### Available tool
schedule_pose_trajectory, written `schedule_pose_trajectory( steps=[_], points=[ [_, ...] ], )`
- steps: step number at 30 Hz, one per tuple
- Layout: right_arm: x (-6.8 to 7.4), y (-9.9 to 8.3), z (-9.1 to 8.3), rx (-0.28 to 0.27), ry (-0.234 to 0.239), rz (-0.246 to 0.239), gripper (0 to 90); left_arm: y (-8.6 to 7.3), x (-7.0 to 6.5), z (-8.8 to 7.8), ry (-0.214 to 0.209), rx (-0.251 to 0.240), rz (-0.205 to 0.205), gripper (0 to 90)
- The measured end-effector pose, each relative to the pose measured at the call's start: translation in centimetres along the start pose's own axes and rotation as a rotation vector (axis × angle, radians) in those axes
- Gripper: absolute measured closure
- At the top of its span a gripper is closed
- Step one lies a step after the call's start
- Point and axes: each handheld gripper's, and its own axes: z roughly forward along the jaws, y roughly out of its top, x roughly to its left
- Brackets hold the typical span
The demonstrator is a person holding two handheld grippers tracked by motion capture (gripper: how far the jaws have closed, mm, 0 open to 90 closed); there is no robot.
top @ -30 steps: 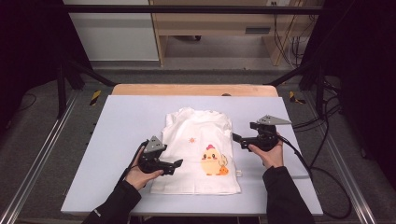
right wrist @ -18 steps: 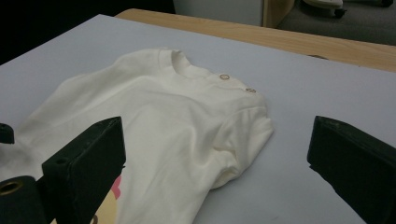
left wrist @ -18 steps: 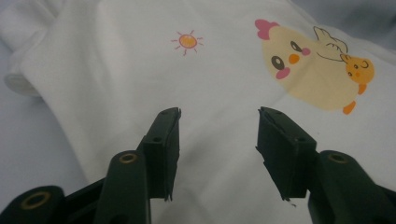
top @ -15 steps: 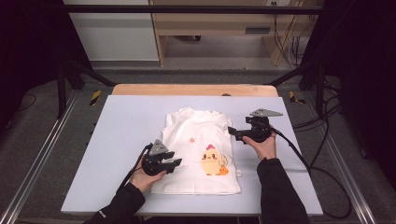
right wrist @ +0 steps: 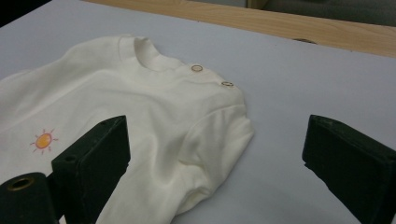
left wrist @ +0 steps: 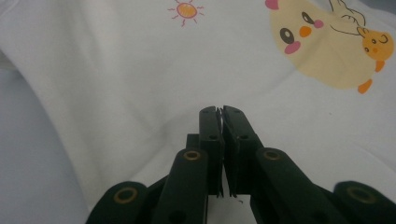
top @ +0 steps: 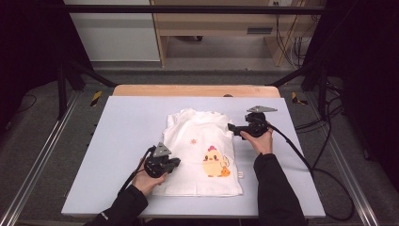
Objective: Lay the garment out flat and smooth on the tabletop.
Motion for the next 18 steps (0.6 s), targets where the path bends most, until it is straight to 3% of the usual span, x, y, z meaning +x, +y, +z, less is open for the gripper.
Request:
schedule_pose_trajectory(
  steps=[13,18],
  points=[
    [-0.1,-0.9,3.6,0.085,-0.027,-0.001,17.9,-0.6,0.1,0.3,-0.016,-0.001,-0.003,89.6],
    [0.0,-1.2,4.1,0.103,-0.017,-0.004,28.9,-0.9,0.2,0.4,-0.022,-0.026,-0.016,89.6]
  ],
)
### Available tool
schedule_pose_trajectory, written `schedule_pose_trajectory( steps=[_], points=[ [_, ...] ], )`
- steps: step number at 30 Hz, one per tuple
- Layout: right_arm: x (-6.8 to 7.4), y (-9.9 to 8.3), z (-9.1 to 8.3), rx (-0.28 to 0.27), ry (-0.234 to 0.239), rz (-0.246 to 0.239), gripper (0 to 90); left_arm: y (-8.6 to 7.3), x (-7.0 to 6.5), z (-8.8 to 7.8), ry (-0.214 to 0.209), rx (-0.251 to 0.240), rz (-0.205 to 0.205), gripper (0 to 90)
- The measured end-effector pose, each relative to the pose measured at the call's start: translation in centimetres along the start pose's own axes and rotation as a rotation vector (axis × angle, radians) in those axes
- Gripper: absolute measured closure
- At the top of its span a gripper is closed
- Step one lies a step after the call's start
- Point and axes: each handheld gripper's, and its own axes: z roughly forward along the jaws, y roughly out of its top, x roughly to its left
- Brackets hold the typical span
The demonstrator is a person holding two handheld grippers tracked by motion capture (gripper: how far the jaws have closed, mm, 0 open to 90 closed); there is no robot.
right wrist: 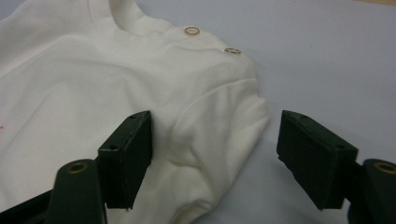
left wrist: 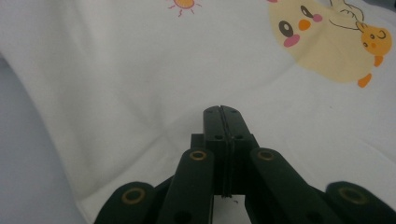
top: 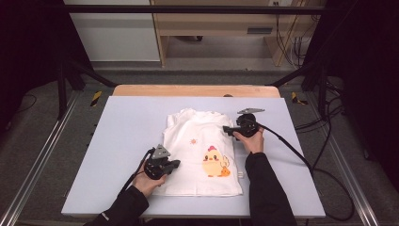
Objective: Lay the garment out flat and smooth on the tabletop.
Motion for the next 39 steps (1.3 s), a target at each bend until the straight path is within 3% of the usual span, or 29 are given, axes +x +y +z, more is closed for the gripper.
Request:
schedule_pose_trajectory(
  steps=[10,12,16,21,27,33,39],
  points=[
    [0.4,-0.5,0.6,0.024,0.017,0.0,57.0,-0.2,-0.2,0.0,0.014,-0.013,0.015,89.6],
    [0.5,-0.6,0.6,0.024,0.03,0.009,66.9,-0.2,-0.2,0.0,0.015,-0.013,0.018,89.6],
    [0.6,-0.5,0.6,0.028,0.042,0.047,77.8,-0.2,-0.2,0.0,0.012,-0.014,0.014,89.6],
    [0.8,0.0,-0.3,-0.013,0.046,0.046,80.5,-0.2,-0.2,0.0,0.015,-0.015,0.018,89.6],
    [1.7,1.4,-2.1,-0.083,0.07,-0.006,80.6,-0.2,-0.2,0.0,0.015,-0.014,0.018,89.5],
    [3.3,3.1,-3.7,-0.135,0.101,-0.069,80.9,-0.2,-0.2,0.0,0.016,-0.015,0.019,89.6],
    [5.9,4.2,-4.1,-0.155,0.158,-0.142,81.0,-0.2,-0.2,0.0,0.014,-0.014,0.017,89.6]
  ],
)
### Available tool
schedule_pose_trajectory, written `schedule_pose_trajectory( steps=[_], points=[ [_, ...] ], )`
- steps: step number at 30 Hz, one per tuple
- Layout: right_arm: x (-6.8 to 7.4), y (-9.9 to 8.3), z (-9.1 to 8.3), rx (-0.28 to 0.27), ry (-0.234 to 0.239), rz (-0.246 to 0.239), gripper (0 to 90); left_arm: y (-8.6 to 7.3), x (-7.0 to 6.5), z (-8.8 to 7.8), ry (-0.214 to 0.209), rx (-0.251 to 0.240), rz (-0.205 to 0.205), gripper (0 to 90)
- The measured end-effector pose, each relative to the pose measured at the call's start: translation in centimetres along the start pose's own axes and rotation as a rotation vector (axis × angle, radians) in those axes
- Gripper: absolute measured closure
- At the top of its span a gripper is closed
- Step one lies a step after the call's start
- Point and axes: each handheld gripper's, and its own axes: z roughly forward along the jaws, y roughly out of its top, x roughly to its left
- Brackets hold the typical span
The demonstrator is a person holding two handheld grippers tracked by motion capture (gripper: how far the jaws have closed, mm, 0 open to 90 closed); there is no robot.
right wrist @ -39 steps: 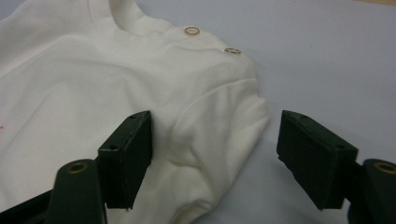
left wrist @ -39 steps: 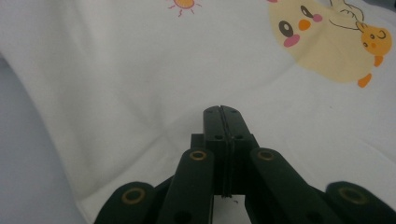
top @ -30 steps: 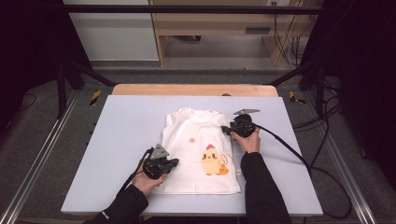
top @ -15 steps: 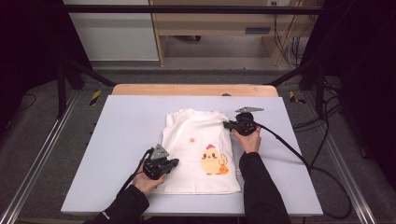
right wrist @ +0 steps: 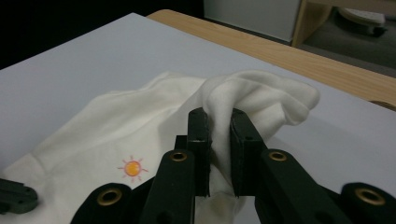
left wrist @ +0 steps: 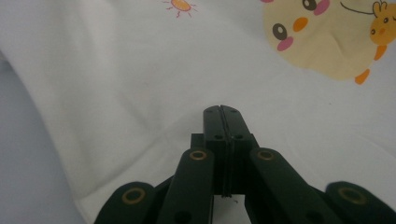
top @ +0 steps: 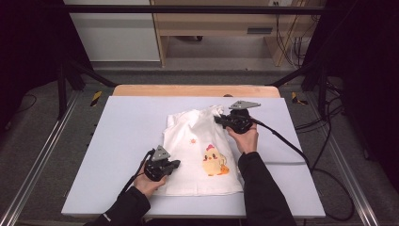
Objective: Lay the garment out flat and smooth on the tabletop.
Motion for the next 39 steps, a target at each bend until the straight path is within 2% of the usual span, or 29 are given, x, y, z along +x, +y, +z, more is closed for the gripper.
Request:
schedule_pose_trajectory(
  steps=[4,8,9,16,21,24,27,30,32,35,37,39],
  points=[
    [1.7,0.1,1.0,0.017,0.056,-0.04,81.0,0.0,0.0,0.0,0.0,0.0,0.0,89.6],
    [3.2,-0.8,2.6,0.071,0.09,-0.09,80.8,0.0,0.0,0.0,-0.001,0.0,-0.001,89.6],
    [3.4,-1.1,3.1,0.078,0.104,-0.089,80.7,0.0,0.0,0.0,-0.001,0.0,-0.002,89.6],
    [4.6,-4.1,6.0,0.17,0.14,-0.115,79.9,0.0,0.0,0.0,-0.002,0.0,-0.003,89.6],
    [4.8,-4.8,6.7,0.168,0.153,-0.119,76.2,0.0,0.0,0.0,-0.002,0.001,-0.004,89.7],
    [4.8,-4.6,6.3,0.156,0.158,-0.115,66.8,0.0,0.1,0.0,-0.004,0.0,-0.007,89.7],
    [4.9,-4.0,5.2,0.124,0.148,-0.114,48.3,0.0,0.1,0.0,-0.005,0.001,-0.005,89.6],
    [4.9,-3.1,3.7,0.092,0.114,-0.112,30.4,0.0,0.1,0.0,-0.005,0.001,-0.006,89.6],
    [4.8,-2.5,2.6,0.076,0.091,-0.106,23.5,0.0,0.1,0.0,-0.005,0.002,-0.005,89.6],
    [4.5,-1.8,1.1,0.068,0.023,-0.101,11.6,0.0,0.1,0.0,-0.004,0.002,-0.004,89.6],
    [4.2,-1.6,0.3,0.08,-0.029,-0.093,6.1,0.0,0.1,0.0,-0.005,0.002,-0.005,89.6],
    [3.7,-1.7,-0.4,0.06,-0.038,-0.056,3.7,0.0,0.1,0.0,-0.007,0.002,-0.007,89.6]
  ],
)
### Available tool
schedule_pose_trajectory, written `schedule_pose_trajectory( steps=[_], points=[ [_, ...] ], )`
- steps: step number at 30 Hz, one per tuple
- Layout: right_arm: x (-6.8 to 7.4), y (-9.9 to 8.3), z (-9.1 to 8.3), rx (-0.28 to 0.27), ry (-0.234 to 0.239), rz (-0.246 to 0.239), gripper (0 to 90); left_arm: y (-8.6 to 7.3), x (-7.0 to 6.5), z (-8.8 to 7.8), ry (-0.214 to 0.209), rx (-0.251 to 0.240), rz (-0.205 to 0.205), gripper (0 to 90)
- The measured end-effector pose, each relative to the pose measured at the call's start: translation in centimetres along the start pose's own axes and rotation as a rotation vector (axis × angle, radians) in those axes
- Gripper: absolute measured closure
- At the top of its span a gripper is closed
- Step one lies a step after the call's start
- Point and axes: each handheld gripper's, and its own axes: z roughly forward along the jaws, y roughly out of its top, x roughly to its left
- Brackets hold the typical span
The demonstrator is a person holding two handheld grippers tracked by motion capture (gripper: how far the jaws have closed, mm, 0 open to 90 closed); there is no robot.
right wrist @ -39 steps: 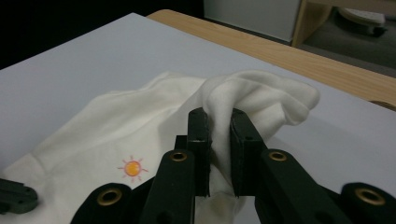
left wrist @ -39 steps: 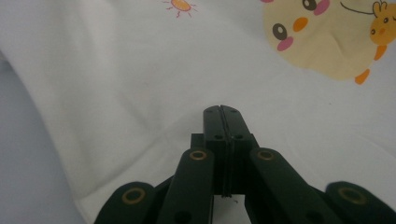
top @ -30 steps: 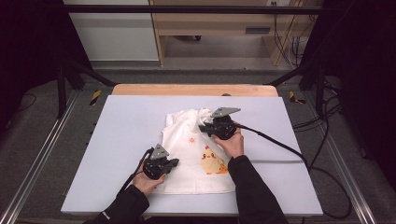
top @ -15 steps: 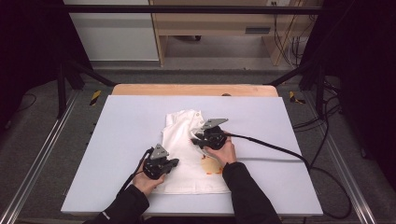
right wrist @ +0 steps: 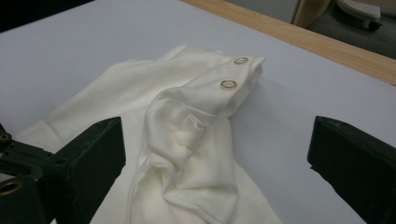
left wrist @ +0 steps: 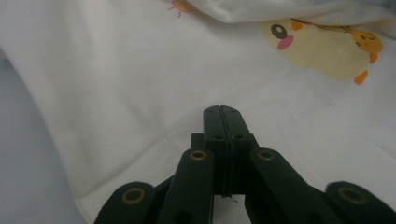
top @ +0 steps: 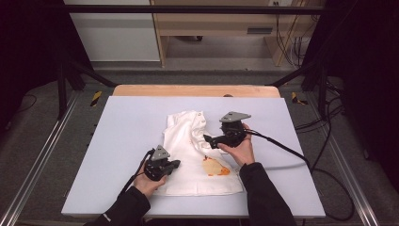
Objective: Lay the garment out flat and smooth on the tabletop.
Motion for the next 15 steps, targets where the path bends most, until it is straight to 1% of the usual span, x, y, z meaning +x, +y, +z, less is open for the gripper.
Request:
schedule_pose_trajectory(
  steps=[1,3,6,8,10,13,15],
  points=[
    [-0.3,-0.2,-0.3,-0.004,-0.006,0.025,2.1,0.0,0.0,0.0,0.0,0.0,-0.001,89.6],
    [-1.0,-0.6,-0.8,-0.004,-0.027,0.038,1.2,0.0,0.0,0.0,-0.001,0.0,-0.002,89.6],
    [-1.7,-1.4,-1.5,-0.001,-0.034,0.068,1.1,0.0,0.0,0.0,-0.002,0.0,-0.004,89.6],
    [-2.1,-1.9,-1.6,0.004,-0.038,0.073,2.0,0.0,0.0,0.0,-0.002,-0.001,-0.004,89.6],
    [-2.4,-2.5,-1.7,0.002,-0.034,0.093,3.6,0.0,0.0,0.0,-0.001,-0.001,-0.003,89.6],
    [-3.0,-3.6,-1.3,0.012,-0.042,0.12,6.8,0.0,0.0,0.0,-0.001,-0.001,-0.002,89.6],
    [-3.2,-4.2,-1.0,0.023,-0.043,0.13,8.5,0.0,0.0,0.0,-0.001,-0.001,-0.002,89.6]
  ],
)
